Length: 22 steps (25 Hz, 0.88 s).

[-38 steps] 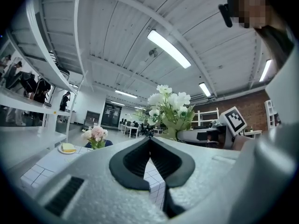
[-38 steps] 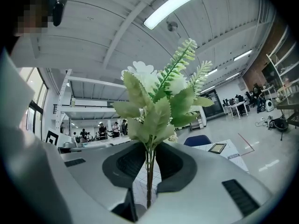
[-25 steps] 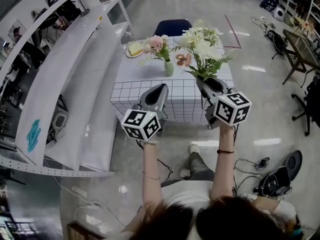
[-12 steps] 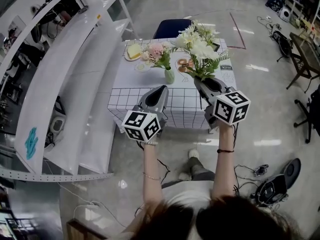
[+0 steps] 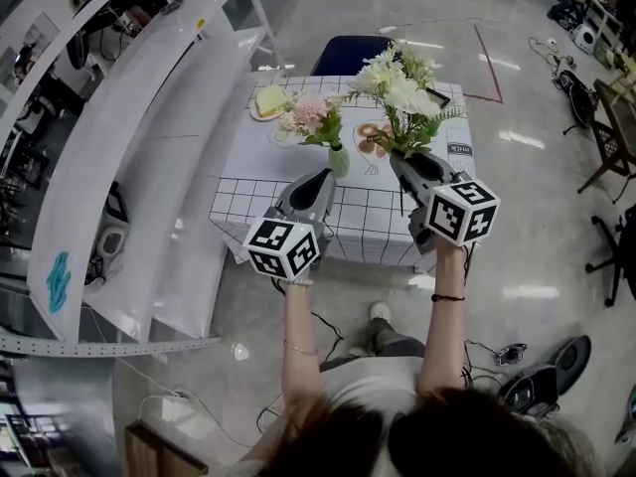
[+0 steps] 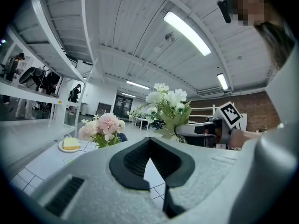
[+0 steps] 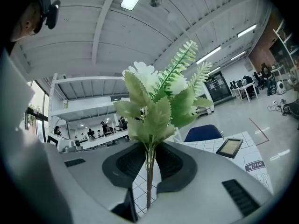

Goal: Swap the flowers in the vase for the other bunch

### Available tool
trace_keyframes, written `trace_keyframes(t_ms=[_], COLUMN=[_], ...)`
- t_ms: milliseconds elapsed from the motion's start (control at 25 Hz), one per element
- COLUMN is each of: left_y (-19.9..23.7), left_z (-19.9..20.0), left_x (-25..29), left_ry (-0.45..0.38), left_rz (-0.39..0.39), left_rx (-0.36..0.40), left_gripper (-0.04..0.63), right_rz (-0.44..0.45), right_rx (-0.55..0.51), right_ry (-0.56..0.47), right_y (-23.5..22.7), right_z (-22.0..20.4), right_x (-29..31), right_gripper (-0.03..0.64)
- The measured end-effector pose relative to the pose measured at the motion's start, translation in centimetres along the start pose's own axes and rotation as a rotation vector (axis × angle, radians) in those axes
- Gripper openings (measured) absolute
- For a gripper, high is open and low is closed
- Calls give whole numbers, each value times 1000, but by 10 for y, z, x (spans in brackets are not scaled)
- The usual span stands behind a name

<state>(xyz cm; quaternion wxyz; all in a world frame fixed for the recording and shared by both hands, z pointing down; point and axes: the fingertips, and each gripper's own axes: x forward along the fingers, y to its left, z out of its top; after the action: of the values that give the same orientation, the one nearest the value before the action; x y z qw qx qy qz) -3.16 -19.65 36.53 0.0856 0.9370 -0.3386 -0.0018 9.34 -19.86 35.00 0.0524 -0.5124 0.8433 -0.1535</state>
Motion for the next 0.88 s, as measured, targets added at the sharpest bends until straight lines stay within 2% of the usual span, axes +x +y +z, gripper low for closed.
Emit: trace_keyframes(t_ms=[440, 600, 880], left_y=[23, 32, 47], left_z=[-16, -29, -43], left_x=[36, 40, 48], left_ry=[-6, 21, 22], left_rz=[68, 107, 143], left_rx=[-59, -82, -162], left_gripper=[11, 12, 12], right_rz=[23, 13, 8], right_rx=[36, 48, 51], right_ry=[24, 27, 25], right_y=[-41, -53, -65], right_z=[-3, -6, -3], right_x=[27, 29, 33], right_gripper=[64, 64, 64])
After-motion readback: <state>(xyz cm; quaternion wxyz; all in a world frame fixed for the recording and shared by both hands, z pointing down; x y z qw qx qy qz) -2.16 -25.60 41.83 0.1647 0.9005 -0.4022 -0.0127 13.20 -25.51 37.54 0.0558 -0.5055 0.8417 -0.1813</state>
